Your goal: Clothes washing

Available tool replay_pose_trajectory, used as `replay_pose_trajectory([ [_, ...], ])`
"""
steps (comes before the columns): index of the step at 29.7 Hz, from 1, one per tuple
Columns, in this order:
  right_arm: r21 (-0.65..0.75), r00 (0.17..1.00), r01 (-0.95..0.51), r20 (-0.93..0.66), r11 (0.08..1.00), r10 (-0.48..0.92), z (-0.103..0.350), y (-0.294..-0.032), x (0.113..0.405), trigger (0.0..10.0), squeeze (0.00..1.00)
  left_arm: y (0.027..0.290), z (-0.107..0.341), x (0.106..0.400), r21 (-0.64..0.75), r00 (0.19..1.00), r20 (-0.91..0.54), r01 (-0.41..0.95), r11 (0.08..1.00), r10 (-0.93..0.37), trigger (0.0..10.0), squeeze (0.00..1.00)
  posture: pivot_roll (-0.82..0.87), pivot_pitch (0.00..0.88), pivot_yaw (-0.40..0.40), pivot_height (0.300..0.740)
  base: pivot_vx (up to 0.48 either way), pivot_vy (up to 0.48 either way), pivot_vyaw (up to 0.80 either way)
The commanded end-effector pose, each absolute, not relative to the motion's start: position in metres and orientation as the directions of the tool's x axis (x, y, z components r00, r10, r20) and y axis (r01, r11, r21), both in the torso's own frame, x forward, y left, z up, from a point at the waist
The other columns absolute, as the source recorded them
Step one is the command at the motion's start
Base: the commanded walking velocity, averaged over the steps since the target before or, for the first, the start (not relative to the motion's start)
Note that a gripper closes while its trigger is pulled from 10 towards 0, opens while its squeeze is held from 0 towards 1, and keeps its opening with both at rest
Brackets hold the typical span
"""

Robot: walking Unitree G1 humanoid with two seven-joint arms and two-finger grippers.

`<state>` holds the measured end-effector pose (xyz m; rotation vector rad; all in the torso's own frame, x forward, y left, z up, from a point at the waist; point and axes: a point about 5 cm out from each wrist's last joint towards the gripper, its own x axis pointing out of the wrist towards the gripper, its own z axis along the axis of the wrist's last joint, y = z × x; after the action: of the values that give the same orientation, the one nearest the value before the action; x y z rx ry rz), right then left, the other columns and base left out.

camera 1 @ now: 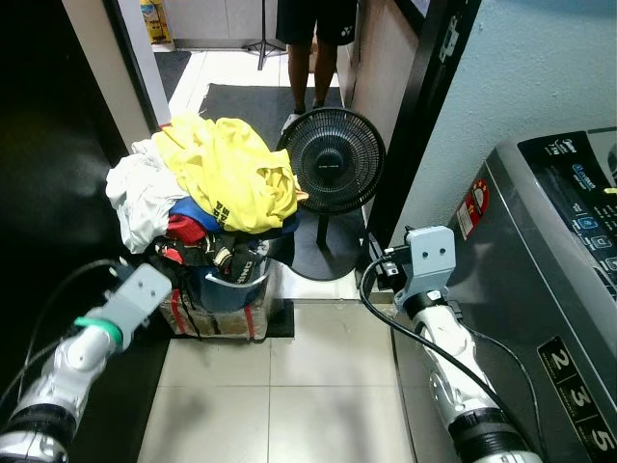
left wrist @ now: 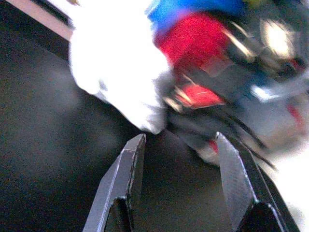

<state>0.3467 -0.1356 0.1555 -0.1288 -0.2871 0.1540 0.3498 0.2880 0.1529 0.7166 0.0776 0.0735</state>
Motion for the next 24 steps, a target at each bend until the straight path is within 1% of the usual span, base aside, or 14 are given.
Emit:
replay_pose_trajectory([
  [1,-0.151,0.953,-0.153,0.24,0.977,0.187,0.149,-0.131,0.346,10.0,0.0,0.295,0.162,0.351,0.638,0.988,-0.038,-0.093,0.765,0.152,10.0,0.0,0.03,0.134,0.014,0.74,0.0,0.0,0.0],
  [2,-0.15,0.952,-0.16,0.239,0.976,0.193,0.15,-0.13,0.346,10.0,0.0,0.295,0.184,0.359,0.609,0.982,-0.02,-0.138,0.782,0.188,10.0,0.0,0.03,0.136,0.013,0.74,0.0,0.0,0.0],
  [4,-0.15,0.952,-0.16,0.239,0.976,0.193,0.15,-0.13,0.346,10.0,0.0,0.295,0.184,0.359,0.609,0.982,-0.02,-0.138,0.782,0.188,10.0,0.0,0.03,0.136,0.013,0.74,0.0,0.0,0.0],
  [5,-0.149,0.95,-0.162,0.242,0.975,0.195,0.151,-0.129,0.345,10.0,0.0,0.279,0.204,0.367,0.429,0.987,0.016,-0.149,0.891,0.157,10.0,0.0,0.02,0.139,0.013,0.74,0.0,0.0,0.0],
  [6,-0.149,0.95,-0.162,0.242,0.975,0.195,0.151,-0.129,0.345,10.0,0.0,0.279,0.204,0.367,0.429,0.987,0.016,-0.149,0.891,0.157,10.0,0.0,0.02,0.139,0.013,0.74,0.0,0.0,0.0],
  [8,-0.136,0.951,-0.144,0.256,0.98,0.175,0.152,-0.133,0.337,10.0,0.0,0.213,0.225,0.369,0.296,0.989,0.144,-0.015,0.955,-0.029,10.0,0.0,-0.01,0.154,0.027,0.74,0.0,0.0,0.0],
  [9,-0.13,0.951,-0.134,0.262,0.982,0.165,0.152,-0.135,0.332,10.0,0.0,0.186,0.227,0.365,0.294,0.98,0.174,0.045,0.955,-0.1,10.0,0.0,-0.03,0.158,0.038,0.74,0.0,0.0,0.0],
  [11,-0.13,0.951,-0.134,0.262,0.982,0.165,0.152,-0.135,0.332,10.0,0.0,0.186,0.227,0.365,0.294,0.98,0.174,0.045,0.955,-0.1,10.0,0.0,-0.03,0.158,0.038,0.74,0.0,0.0,0.0],
  [12,-0.122,0.953,-0.122,0.264,0.985,0.151,0.151,-0.137,0.328,10.0,0.0,0.164,0.221,0.361,0.25,0.971,0.16,0.133,0.959,-0.176,10.0,0.0,-0.03,0.161,0.051,0.74,0.0,0.0,0.0],
  [14,-0.122,0.953,-0.122,0.264,0.985,0.151,0.151,-0.137,0.328,10.0,0.0,0.164,0.221,0.361,0.25,0.971,0.16,0.133,0.959,-0.176,10.0,0.0,-0.03,0.161,0.051,0.74,0.0,0.0,0.0],
  [15,-0.115,0.956,-0.106,0.26,0.988,0.133,0.149,-0.14,0.324,10.0,0.0,0.153,0.211,0.356,0.225,0.962,0.126,0.211,0.951,-0.243,10.0,0.0,-0.05,0.162,0.057,0.74,0.0,0.0,0.0],
  [19,-0.103,0.963,-0.077,0.248,0.992,0.101,0.144,-0.148,0.32,10.0,0.0,0.144,0.192,0.347,0.114,0.943,0.05,0.322,0.94,-0.33,10.0,0.0,-0.06,0.156,0.047,0.74,0.0,0.0,0.0],
  [22,-0.1,0.966,-0.066,0.244,0.993,0.089,0.143,-0.152,0.319,10.0,0.0,0.14,0.186,0.342,0.09,0.933,0.019,0.357,0.93,-0.36,10.0,0.0,-0.06,0.151,0.049,0.74,0.0,0.0,0.0],
  [24,-0.08,0.967,-0.035,0.247,0.996,0.054,0.145,-0.16,0.318,10.0,0.0,0.123,0.176,0.331,0.045,0.903,-0.013,0.429,0.902,-0.429,10.0,0.0,-0.07,0.146,0.062,0.74,0.0,0.0,0.0],
])
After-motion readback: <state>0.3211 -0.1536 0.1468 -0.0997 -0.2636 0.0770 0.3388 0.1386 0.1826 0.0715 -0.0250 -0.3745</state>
